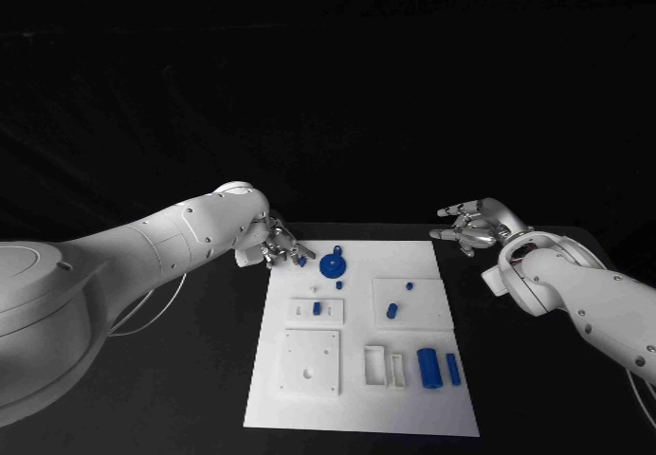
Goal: Assemble the parts on the task board
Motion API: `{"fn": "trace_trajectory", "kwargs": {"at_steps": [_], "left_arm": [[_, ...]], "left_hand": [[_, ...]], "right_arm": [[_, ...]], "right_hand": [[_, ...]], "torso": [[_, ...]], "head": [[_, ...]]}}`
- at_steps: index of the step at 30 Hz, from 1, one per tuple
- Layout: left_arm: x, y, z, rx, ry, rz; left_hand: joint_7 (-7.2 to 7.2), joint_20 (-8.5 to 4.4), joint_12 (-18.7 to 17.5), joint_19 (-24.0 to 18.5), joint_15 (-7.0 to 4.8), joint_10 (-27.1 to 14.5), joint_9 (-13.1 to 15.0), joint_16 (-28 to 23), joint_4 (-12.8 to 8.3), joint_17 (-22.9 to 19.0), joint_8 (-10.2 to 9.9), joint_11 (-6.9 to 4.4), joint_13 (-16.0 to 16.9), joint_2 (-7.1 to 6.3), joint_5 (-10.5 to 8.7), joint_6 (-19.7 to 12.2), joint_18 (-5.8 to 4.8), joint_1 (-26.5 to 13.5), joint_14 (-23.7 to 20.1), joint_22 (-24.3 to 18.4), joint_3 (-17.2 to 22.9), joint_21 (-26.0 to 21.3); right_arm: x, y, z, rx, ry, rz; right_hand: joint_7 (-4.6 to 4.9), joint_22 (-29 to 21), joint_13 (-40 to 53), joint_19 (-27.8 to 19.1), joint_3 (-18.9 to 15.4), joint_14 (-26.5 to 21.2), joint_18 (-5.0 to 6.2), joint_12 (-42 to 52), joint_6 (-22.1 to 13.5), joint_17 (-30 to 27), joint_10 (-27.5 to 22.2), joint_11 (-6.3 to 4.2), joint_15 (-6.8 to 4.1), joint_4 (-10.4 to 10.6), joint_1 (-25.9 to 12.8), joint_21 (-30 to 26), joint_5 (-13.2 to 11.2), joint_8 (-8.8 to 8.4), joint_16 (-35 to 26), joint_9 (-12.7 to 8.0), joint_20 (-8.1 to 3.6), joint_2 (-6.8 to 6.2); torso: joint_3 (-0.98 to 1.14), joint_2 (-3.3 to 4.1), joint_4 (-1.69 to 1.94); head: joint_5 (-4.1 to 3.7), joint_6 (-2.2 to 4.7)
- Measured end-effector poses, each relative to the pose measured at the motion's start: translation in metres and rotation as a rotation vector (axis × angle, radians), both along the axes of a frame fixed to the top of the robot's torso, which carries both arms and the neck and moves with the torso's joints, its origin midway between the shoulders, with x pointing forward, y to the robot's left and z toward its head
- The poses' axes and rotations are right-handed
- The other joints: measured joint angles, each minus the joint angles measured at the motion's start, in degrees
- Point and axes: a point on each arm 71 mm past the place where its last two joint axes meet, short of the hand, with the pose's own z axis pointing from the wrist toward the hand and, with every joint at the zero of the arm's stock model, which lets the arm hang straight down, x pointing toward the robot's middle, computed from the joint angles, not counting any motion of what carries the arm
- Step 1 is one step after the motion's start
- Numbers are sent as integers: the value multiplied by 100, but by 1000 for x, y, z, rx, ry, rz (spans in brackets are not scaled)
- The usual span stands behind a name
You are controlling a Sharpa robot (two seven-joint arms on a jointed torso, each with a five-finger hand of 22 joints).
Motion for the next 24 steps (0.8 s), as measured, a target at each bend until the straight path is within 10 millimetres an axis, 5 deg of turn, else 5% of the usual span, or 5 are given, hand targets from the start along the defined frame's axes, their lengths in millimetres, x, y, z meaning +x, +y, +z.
{"fn": "trace_trajectory", "kwargs": {"at_steps": [8,17,24], "left_arm": [[-1,-1,0,-4,2,-3],[-1,0,0,-6,3,-2],[-1,1,0,-7,4,1]], "left_hand": [[20,0,0,0,0,0,-15,0,-141,0,0,0,-2,67,0,20,0,56,0,0,4,0],[19,0,0,0,0,0,-4,0,-836,-2,0,0,-9,662,51,20,1,58,0,3,-183,0],[15,0,0,0,0,0,-19,0,-1235,-2,-27,0,-24,1088,313,24,0,259,0,3,-368,0]], "right_arm": [[0,-1,-1,-1,1,-3],[0,-1,-1,-1,3,-3],[0,-1,-1,-1,4,-3]], "right_hand": [[0,0,0,0,0,0,-1,0,0,0,0,0,0,0,0,0,0,0,0,0,0,0],[0,0,0,0,0,0,0,0,0,0,0,0,0,0,0,0,0,0,0,0,0,0],[0,0,0,0,0,0,-1,0,0,1,0,0,0,0,0,0,0,0,0,0,0,0]], "torso": [[-4,-2,6],[-11,-3,15],[-15,-1,19]], "head": [[-6,-13],[-11,-3],[-12,-3]]}}
